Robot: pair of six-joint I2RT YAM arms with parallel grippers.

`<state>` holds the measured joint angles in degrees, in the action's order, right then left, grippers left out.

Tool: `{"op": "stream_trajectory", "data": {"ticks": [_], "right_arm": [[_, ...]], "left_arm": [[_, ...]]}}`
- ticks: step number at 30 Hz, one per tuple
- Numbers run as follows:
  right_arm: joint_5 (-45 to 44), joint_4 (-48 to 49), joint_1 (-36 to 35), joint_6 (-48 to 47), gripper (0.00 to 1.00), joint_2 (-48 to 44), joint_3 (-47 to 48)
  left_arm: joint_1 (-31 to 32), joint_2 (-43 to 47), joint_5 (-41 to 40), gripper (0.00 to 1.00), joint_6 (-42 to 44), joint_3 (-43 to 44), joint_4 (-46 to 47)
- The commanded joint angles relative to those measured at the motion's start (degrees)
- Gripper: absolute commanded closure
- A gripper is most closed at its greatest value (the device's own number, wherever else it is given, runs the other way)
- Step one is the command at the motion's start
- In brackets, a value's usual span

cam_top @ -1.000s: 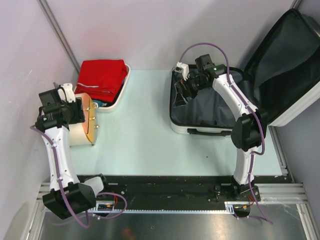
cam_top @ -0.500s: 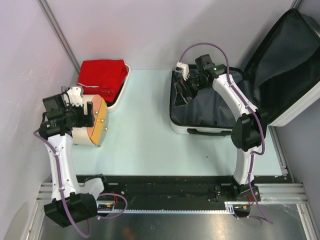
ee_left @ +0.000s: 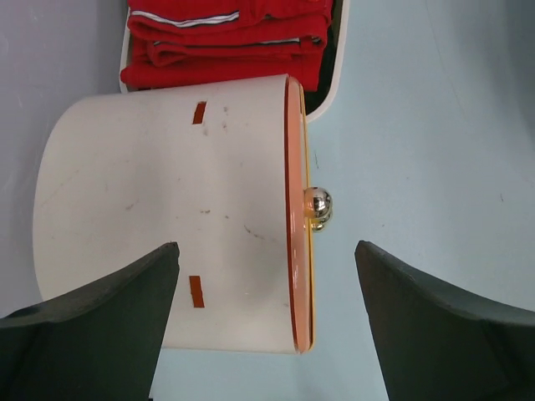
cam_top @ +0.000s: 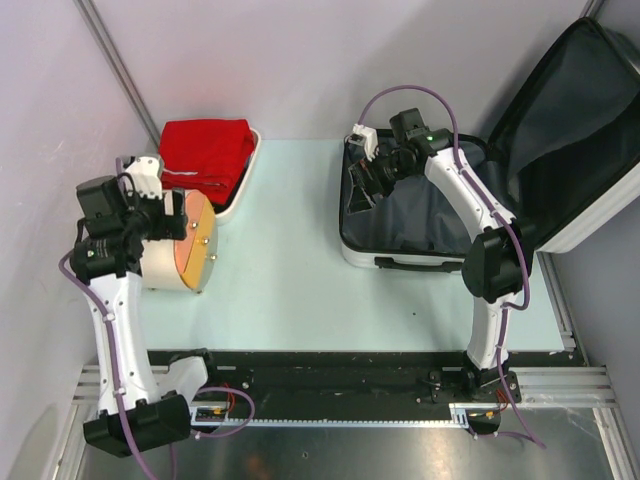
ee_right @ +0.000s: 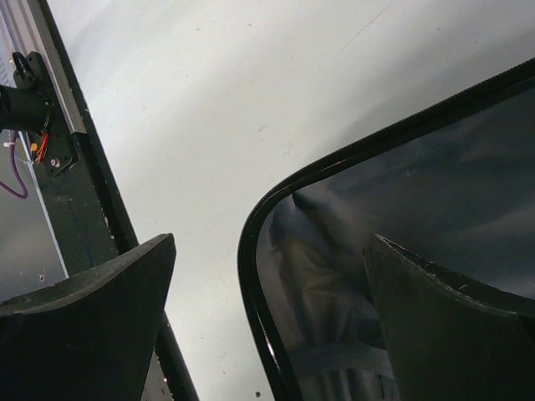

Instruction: Open, take out, and arrange the luggage

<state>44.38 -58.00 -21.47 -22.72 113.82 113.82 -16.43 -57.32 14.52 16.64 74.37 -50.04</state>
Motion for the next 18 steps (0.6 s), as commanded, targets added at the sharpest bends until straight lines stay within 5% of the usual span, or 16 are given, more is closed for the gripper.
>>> {"op": "stream_trajectory", "data": {"ticks": [1, 11, 18], "right_arm": [[0.8, 1.1, -0.5, 0.2, 0.00, 0.1, 1.3], [-2.5, 3.3, 1.0, 1.9, 0.00, -1.1, 1.8], [-9.3, 15.7, 7.4, 6.1, 0.00, -8.7, -7.2]], "left_arm": [[1.5, 1.1, -1.4, 0.09, 0.9, 1.5, 1.9], [14.0, -5.0, -6.4, 0.00, -0.3, 12.3, 1.4], [26.9, -18.9, -11.2, 0.00, 1.6, 23.5, 1.4]]}}
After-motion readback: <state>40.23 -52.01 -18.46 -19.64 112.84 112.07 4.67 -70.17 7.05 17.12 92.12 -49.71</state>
